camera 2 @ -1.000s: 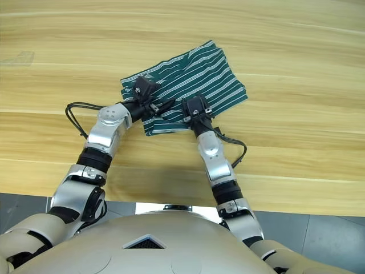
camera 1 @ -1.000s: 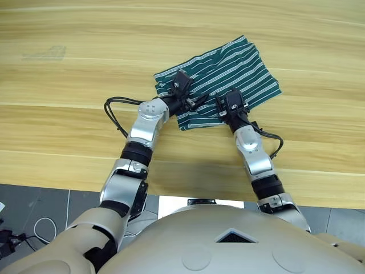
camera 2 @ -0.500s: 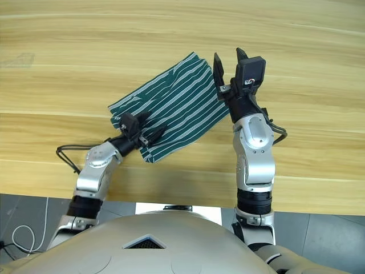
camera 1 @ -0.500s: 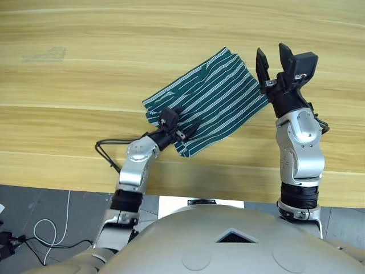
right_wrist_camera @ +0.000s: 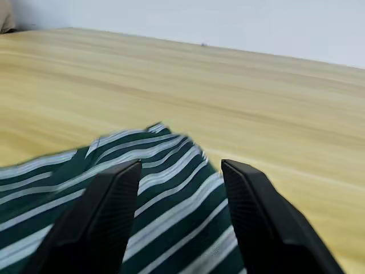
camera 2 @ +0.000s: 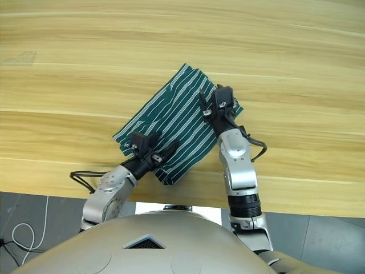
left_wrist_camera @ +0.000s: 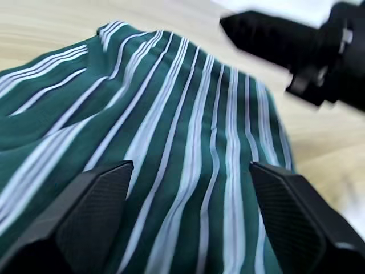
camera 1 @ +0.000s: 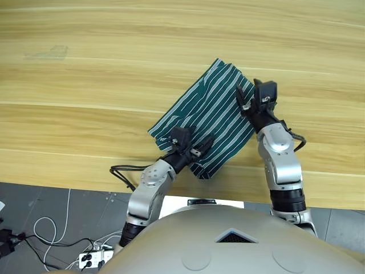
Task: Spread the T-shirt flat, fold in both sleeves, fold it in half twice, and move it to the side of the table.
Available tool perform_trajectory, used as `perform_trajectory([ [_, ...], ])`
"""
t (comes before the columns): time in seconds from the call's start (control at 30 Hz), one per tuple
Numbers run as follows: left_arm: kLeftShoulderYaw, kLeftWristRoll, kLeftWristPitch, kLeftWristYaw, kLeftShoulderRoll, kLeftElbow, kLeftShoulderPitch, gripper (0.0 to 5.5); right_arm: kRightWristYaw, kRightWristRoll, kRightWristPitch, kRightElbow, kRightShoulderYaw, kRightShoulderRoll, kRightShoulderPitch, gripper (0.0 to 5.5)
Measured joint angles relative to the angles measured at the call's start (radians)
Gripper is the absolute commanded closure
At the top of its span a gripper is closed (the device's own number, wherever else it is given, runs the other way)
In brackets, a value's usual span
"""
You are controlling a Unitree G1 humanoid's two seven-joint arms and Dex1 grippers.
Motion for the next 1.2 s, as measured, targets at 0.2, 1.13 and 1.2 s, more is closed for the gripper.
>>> perform_trajectory([
  [0.2, -0.039, 0.025, -0.17, -0.041, 0.054, -0.213, -0.025, 1.72, 0.065, -0.034, -0.042, -0.095, -0.125, -0.196, 0.133, 2.91],
  [1.13, 0.205, 0.164, -0.161, 0.049, 0.227, 0.241, -0.154, 1.72, 0.206, -0.191, -0.186, 0.237, 0.045, -0.307, -0.058, 2.91],
  [1.2, 0.195, 0.163, -0.157, 0.048, 0.235, 0.166, -0.074, 1.72, 0.197, -0.203, -0.176, 0.277, 0.064, -0.282, -0.111, 2.91],
])
